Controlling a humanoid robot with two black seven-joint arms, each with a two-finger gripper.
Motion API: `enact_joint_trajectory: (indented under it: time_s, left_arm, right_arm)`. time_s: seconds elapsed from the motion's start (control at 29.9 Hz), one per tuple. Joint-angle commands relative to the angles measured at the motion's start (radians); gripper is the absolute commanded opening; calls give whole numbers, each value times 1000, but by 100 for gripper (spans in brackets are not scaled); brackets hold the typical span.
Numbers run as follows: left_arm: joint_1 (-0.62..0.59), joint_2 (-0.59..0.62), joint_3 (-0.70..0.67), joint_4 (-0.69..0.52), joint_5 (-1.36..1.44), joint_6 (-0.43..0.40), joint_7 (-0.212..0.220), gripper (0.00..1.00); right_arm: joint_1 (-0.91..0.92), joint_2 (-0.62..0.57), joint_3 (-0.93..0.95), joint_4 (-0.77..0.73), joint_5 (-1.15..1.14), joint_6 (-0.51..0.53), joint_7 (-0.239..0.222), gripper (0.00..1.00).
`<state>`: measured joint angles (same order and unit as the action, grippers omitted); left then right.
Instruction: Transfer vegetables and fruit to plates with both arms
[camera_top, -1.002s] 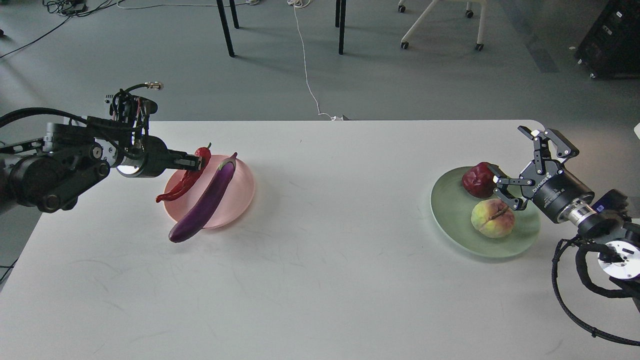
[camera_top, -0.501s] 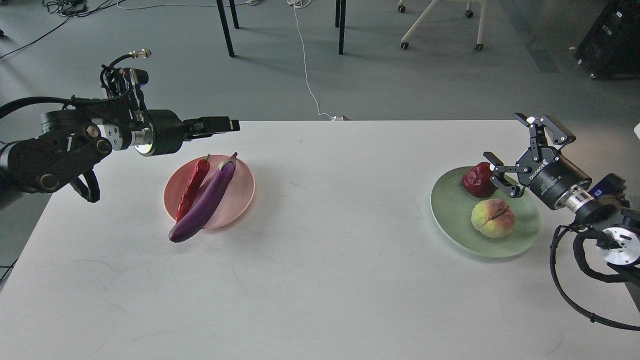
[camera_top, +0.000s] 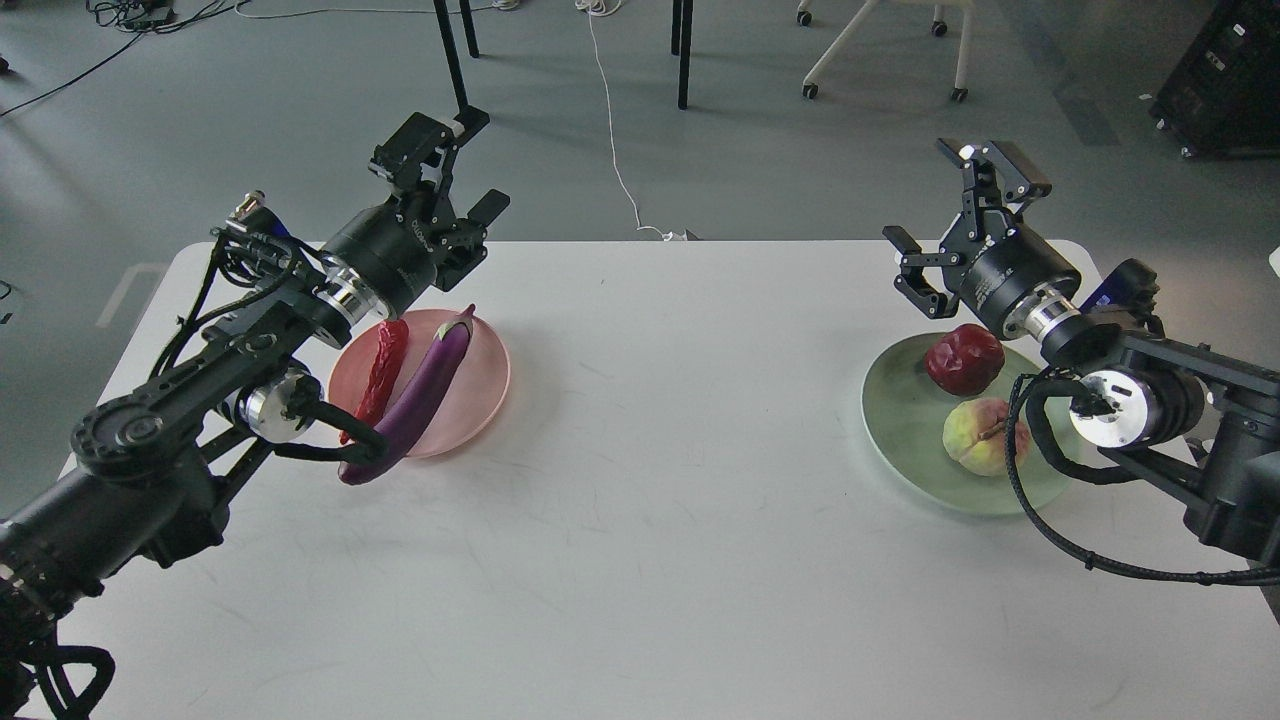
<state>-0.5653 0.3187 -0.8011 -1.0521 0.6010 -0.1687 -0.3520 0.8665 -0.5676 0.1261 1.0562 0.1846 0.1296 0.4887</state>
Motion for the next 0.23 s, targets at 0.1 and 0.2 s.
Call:
enact_joint_trajectory:
  time_s: [0.1,0.2]
  left_arm:
    - [130,-105,-89,1,66,1,-1,100]
    - [153,-121,-119,0,124,3,-4,100]
  right_arm:
    - [-44,2,49,5,-2,5,0,99]
    - [-53,-5,79,1,-2,2,0,99]
